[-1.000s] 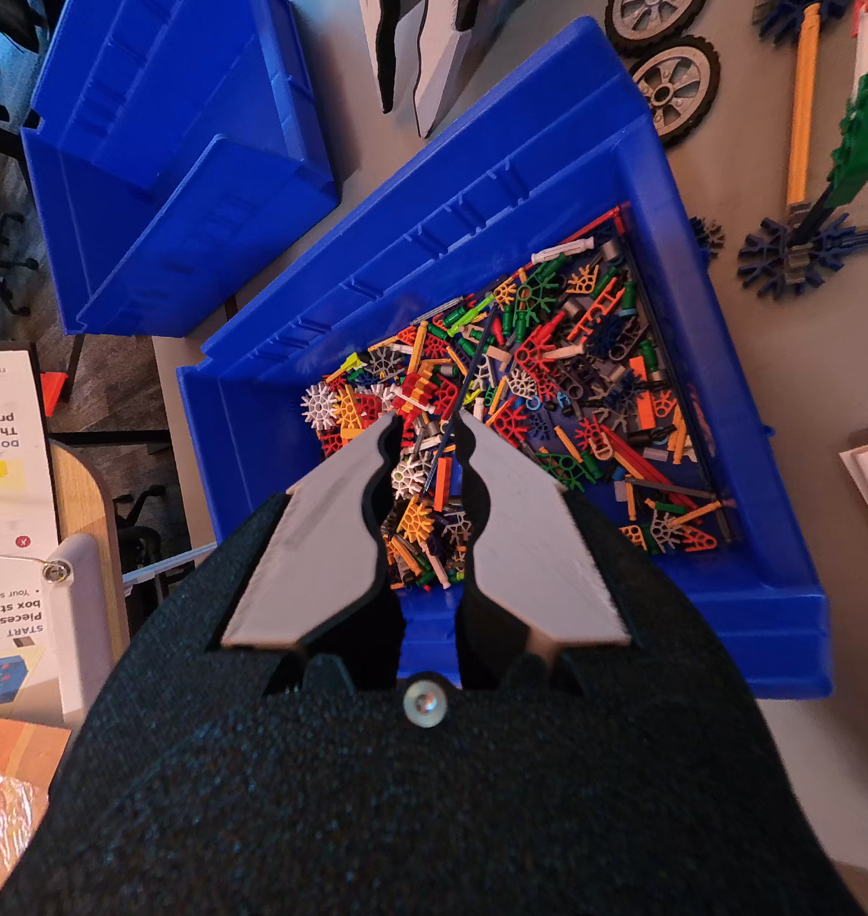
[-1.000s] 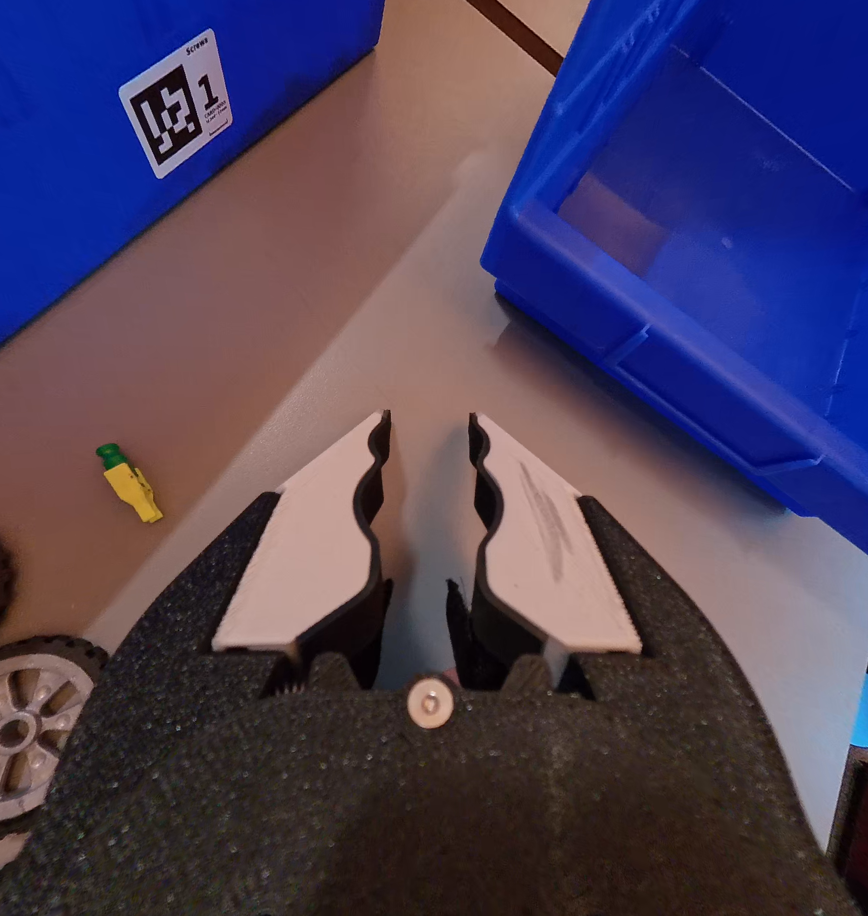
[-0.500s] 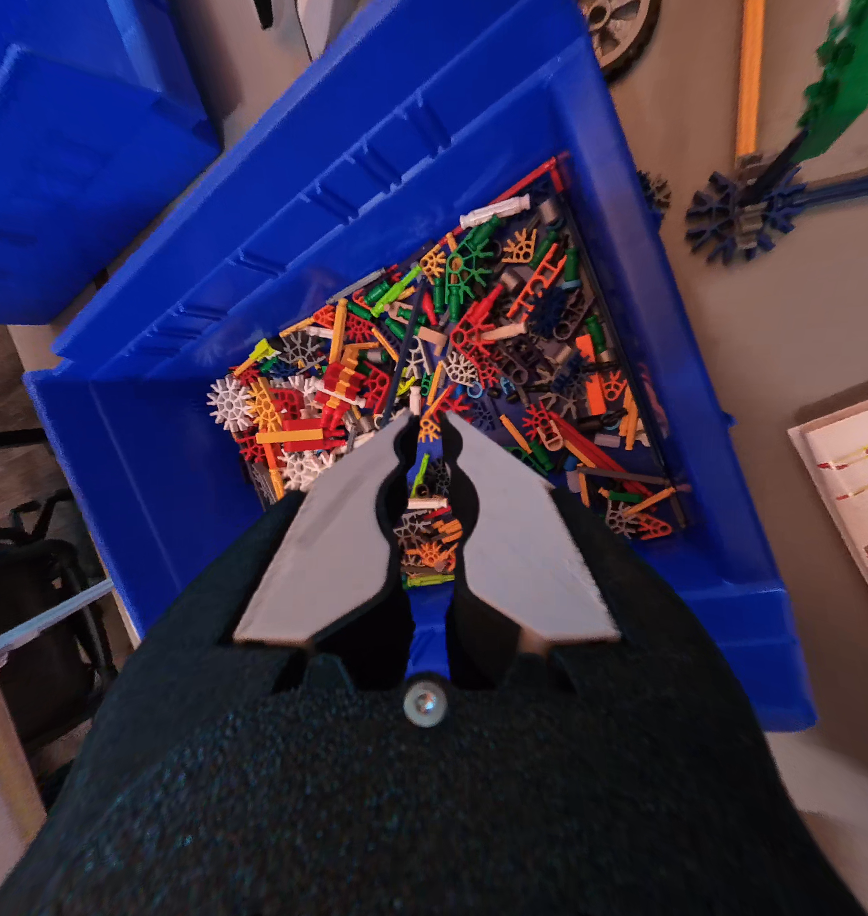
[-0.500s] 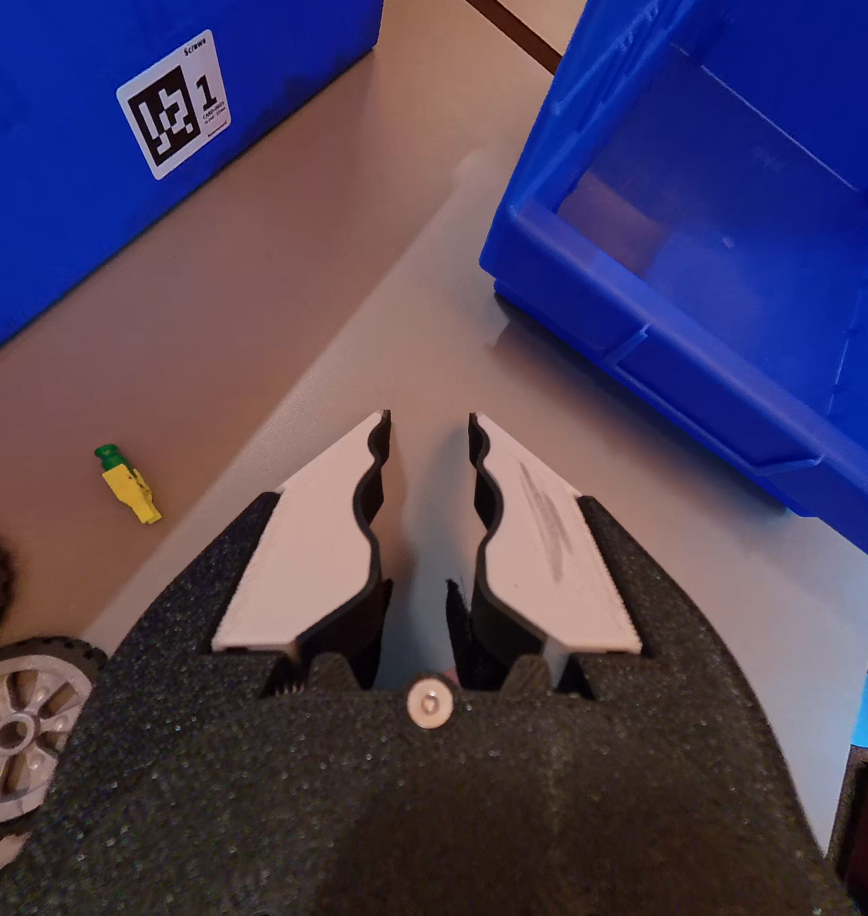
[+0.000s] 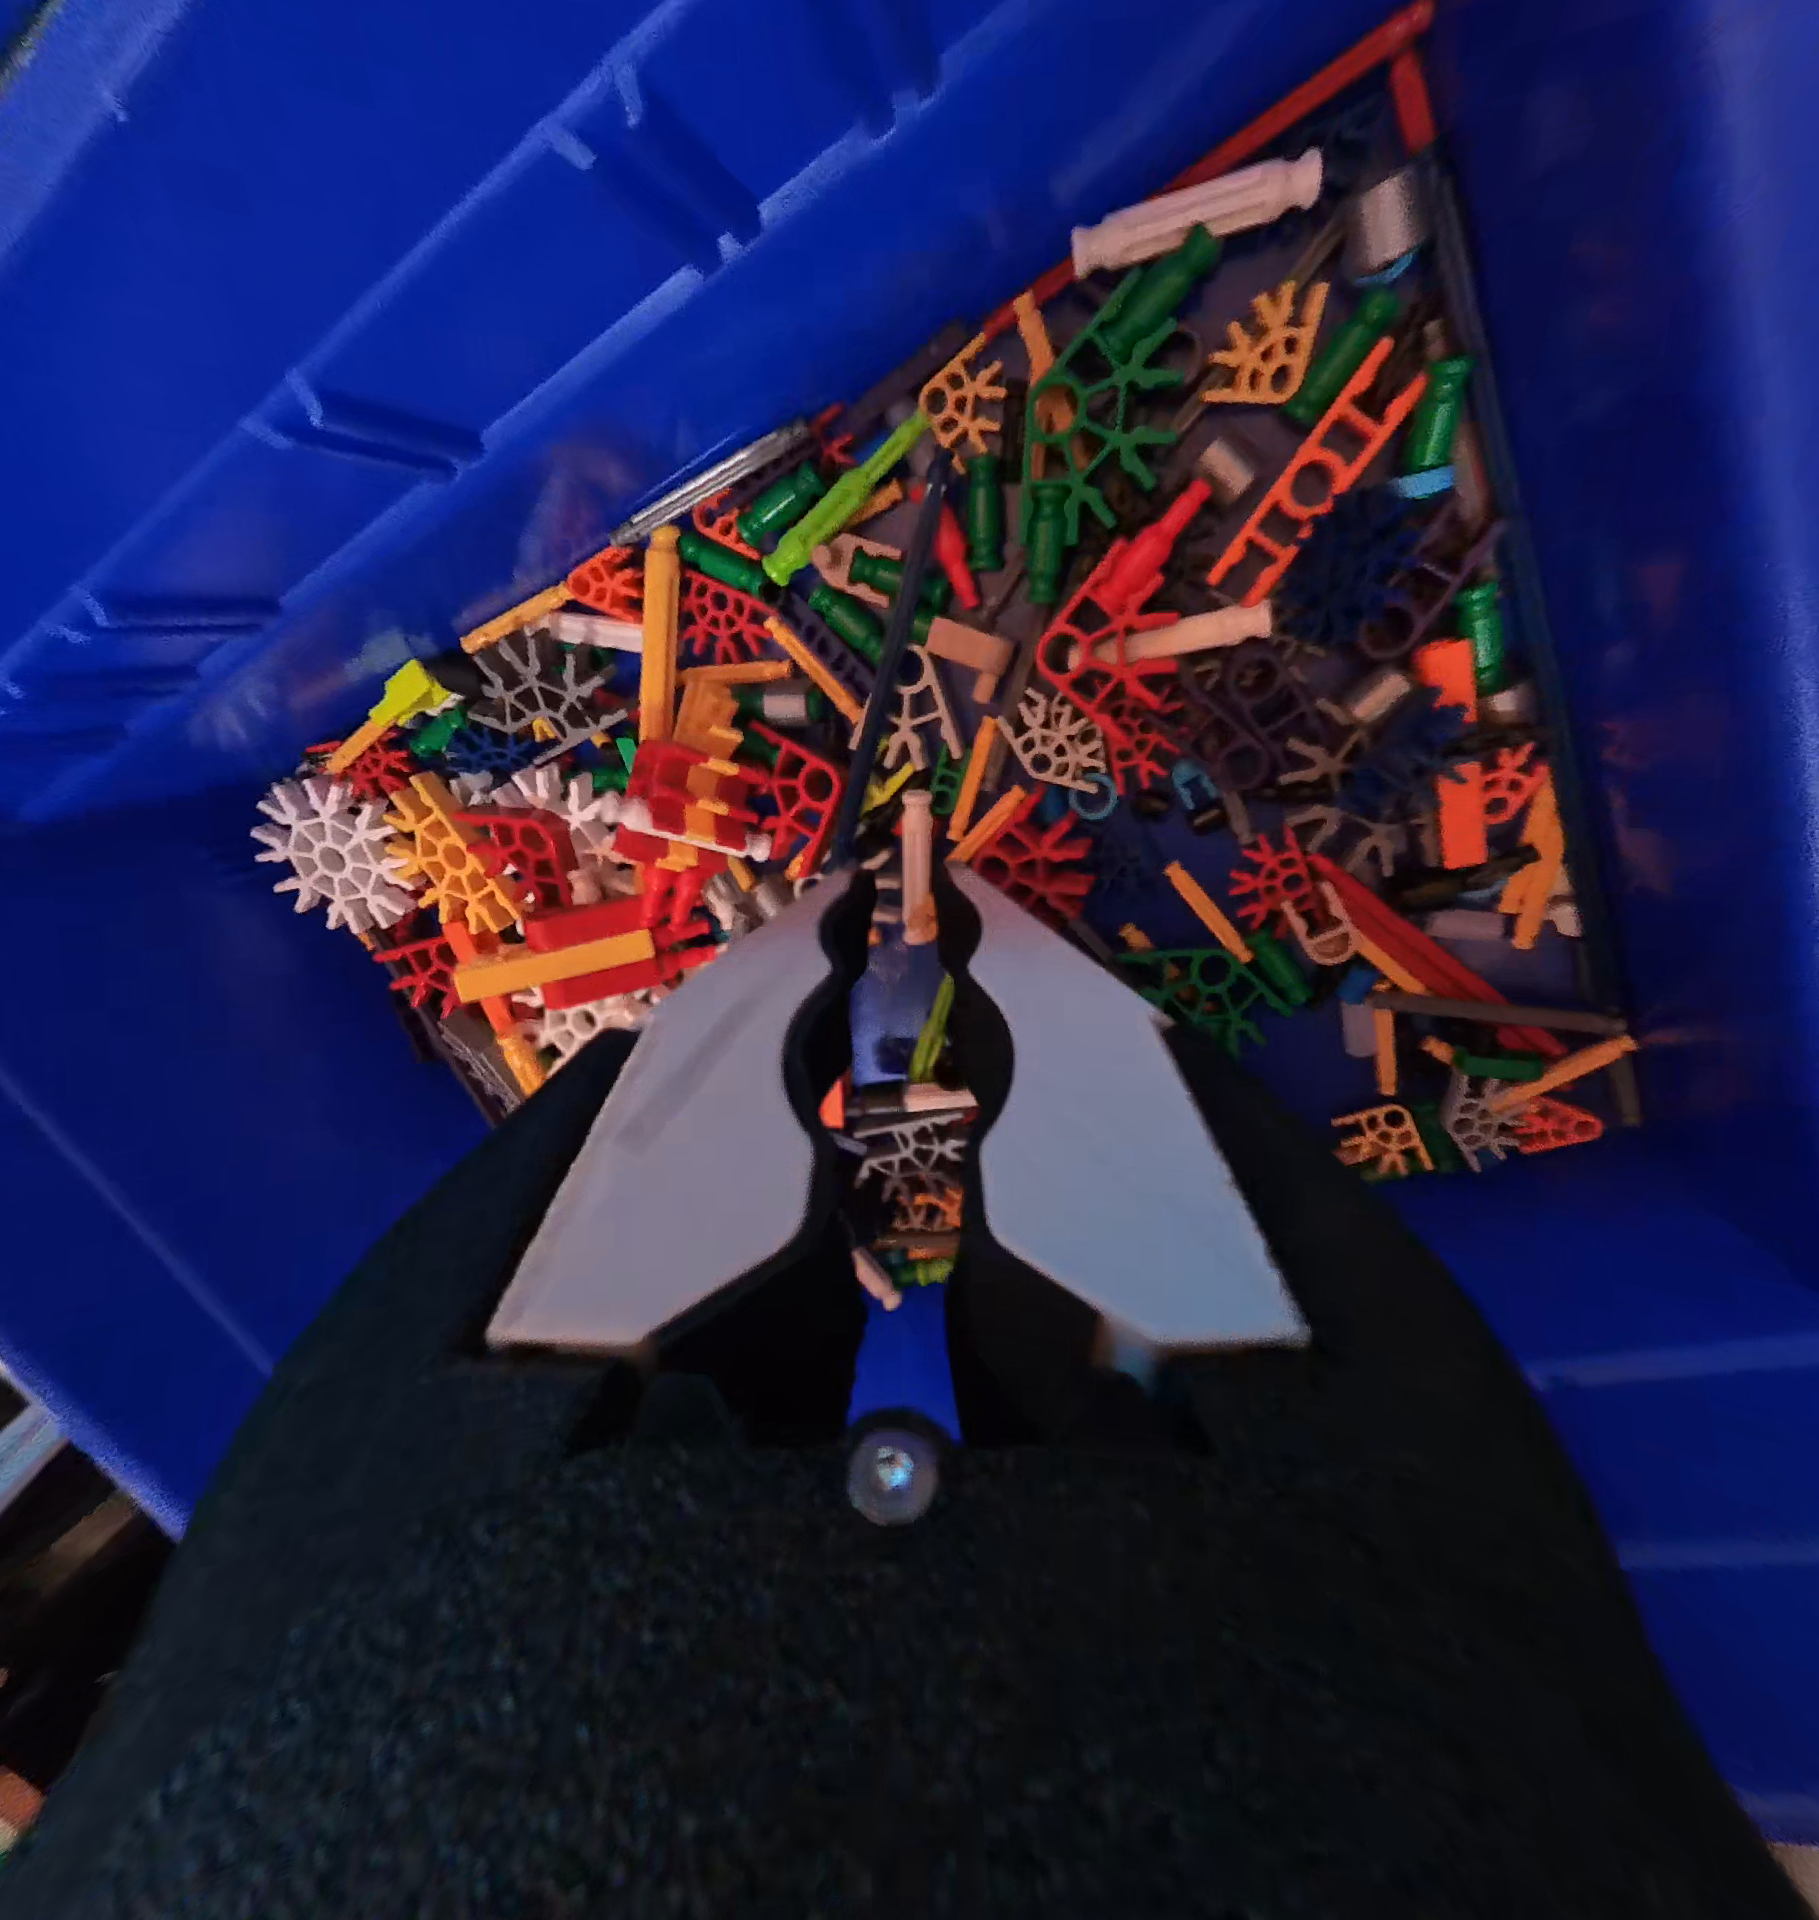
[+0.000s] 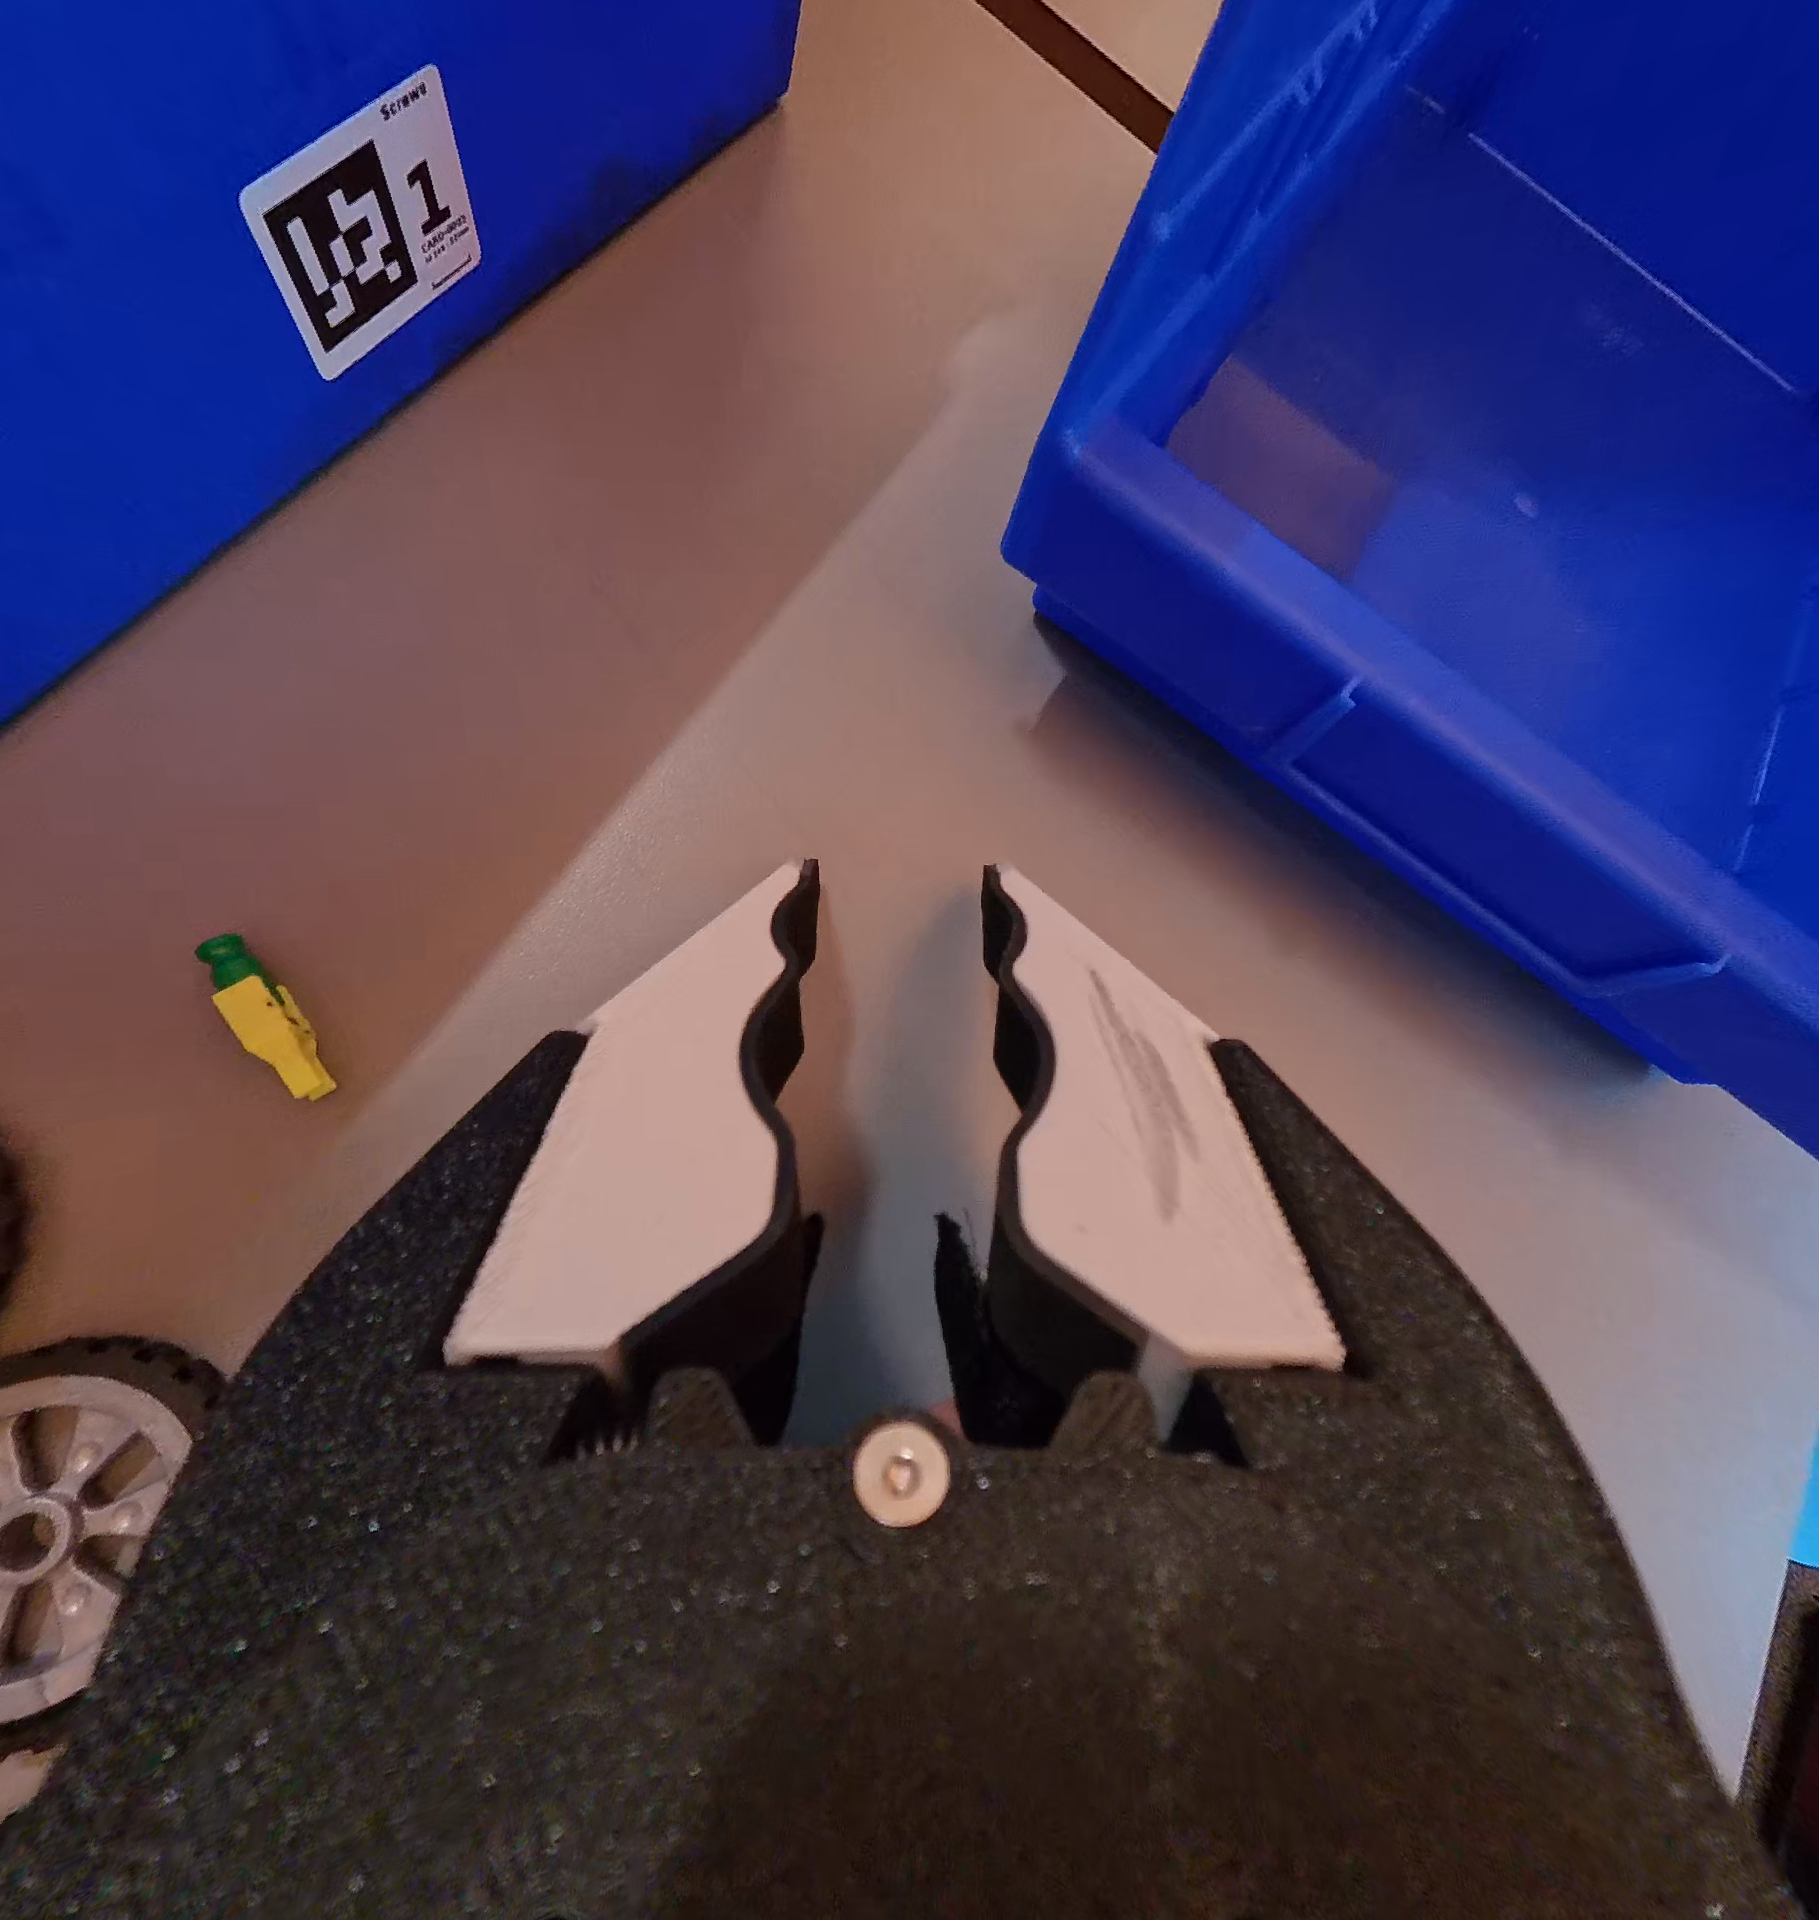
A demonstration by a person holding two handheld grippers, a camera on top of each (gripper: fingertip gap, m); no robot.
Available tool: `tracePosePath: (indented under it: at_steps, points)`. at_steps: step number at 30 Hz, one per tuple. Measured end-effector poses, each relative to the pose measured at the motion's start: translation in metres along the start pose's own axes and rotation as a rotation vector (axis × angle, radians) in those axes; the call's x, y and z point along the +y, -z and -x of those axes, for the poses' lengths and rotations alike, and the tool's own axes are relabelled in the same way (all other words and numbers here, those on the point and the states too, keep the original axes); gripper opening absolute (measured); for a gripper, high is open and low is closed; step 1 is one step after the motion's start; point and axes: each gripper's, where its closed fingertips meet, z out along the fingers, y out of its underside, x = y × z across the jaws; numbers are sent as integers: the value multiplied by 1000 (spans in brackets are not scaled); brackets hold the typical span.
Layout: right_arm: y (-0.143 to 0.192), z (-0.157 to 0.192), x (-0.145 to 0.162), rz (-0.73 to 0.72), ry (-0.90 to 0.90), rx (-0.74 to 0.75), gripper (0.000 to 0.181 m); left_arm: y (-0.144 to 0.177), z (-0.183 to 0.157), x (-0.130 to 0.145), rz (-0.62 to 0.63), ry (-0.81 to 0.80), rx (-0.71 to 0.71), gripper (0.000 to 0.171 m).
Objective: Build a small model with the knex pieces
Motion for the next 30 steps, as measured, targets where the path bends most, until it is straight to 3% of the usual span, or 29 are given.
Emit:
tracePosePath:
  at_steps: [7,15,20,30]
  points:
    - [0,0,0,0,2,1,31,-12,-1,5,52,8,79,10]
    - [-1,0,0,0,3,2,31,-16,1,0,19,14,90,6]
    - [-1,1,0,0,4,3,31,-13,2,-6,-38,-11,26,0]
    - [-1,1,-1,-1,5,4,31,25,1,-20,-217,29,-77,0]
